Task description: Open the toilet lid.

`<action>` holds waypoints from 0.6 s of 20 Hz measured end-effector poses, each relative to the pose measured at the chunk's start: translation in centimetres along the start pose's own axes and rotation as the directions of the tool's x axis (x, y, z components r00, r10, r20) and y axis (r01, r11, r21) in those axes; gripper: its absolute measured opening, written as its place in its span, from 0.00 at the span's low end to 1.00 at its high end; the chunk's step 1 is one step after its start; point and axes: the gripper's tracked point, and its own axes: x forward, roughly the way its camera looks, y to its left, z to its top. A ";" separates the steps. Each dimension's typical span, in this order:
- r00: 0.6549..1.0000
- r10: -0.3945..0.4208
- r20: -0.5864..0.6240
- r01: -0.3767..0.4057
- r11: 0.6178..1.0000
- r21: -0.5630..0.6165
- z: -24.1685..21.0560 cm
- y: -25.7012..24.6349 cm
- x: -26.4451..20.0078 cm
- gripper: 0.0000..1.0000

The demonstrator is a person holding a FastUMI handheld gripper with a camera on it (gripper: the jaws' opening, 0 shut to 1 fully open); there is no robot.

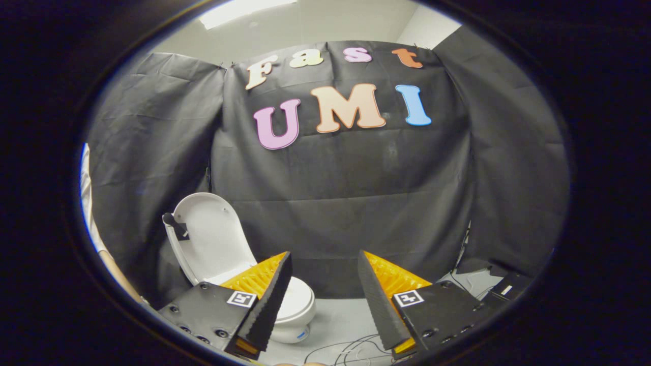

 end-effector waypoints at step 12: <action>0.997 0.037 -0.063 -0.038 0.999 -0.011 -1.1 0.7 -0.7 0.82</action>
